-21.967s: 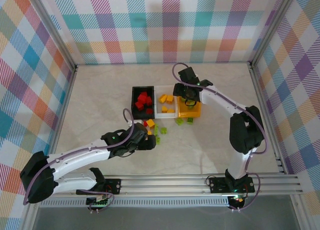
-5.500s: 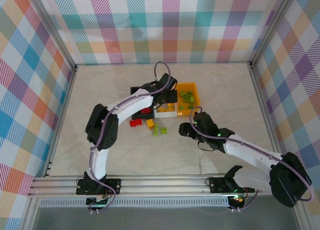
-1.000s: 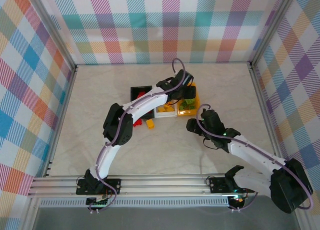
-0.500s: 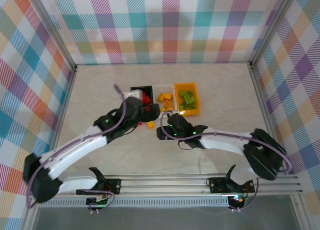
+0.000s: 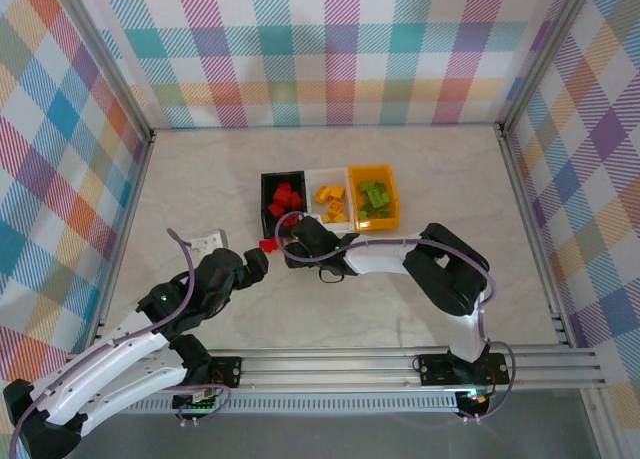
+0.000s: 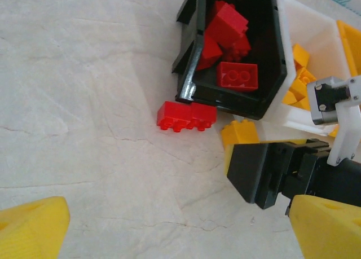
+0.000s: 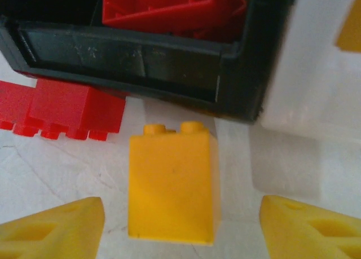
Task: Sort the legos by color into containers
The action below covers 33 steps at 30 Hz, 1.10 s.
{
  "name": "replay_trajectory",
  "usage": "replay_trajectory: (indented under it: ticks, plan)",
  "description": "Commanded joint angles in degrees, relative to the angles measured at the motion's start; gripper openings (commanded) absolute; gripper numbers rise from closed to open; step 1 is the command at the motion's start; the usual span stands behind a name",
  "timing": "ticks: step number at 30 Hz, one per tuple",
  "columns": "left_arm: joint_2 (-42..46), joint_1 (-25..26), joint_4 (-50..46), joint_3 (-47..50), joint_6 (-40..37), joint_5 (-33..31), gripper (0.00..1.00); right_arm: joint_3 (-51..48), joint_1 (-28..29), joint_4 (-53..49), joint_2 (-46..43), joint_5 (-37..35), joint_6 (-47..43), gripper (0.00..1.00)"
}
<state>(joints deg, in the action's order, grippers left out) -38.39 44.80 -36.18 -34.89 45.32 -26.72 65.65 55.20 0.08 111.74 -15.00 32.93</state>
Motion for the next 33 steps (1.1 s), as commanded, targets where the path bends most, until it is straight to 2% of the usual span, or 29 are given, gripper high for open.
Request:
replay_trajectory:
  ticks: [1, 5, 8, 13, 17, 21, 26, 29, 30, 32, 33]
  plan:
    - [-0.2, -0.4, -1.4, 0.5, 1.2, -1.9, 1.00, 2.0, 0.1, -2.4, 1.8, -2.4, -0.6, 0.64]
    - [-1.0, -0.4, -1.6, 0.2, 0.5, -1.4, 1.00, 1.2, 0.1, -1.7, 1.5, -2.4, -1.0, 0.47]
    - [-0.9, -0.4, -2.0, 0.1, 0.6, -1.4, 1.00, -2.1, 0.2, 0.4, -1.7, -2.3, -1.0, 0.37]
    - [-0.8, -0.4, -0.6, 0.3, 0.2, 0.9, 1.00, -8.7, 1.3, 2.8, -11.6, -4.2, -2.1, 0.35]
    - [-2.1, -0.4, -1.5, 0.0, 0.4, -0.8, 1.00, -9.6, -0.2, 0.8, -18.3, -5.2, -2.6, 0.35]
    - [-3.4, -0.4, -0.9, 0.2, 0.4, -1.8, 1.00, -4.0, -4.7, -4.9, -17.7, -4.7, -2.0, 0.34]
    - [-6.2, -0.4, -0.3, -0.1, 0.0, -2.3, 1.00, 3.6, -10.7, -8.3, -12.0, -3.4, -0.7, 0.35]
    - [-7.8, -0.5, 0.2, -0.1, -0.3, -2.5, 1.00, 9.9, -12.7, -11.6, -7.4, -2.8, -1.5, 0.38]
    - [-8.2, -0.5, 0.6, 0.0, -0.6, -2.5, 1.00, 11.8, -13.3, -12.4, -6.1, -2.1, -1.8, 0.44]
    - [-9.3, -0.6, 2.3, 0.4, -1.7, -2.1, 1.00, 16.0, -13.9, -15.5, -3.8, -1.3, -2.6, 0.65]
    - [-9.8, -0.8, 3.0, 0.5, -2.1, -1.7, 1.00, 16.7, -13.8, -15.9, -3.7, -1.3, -3.1, 0.70]
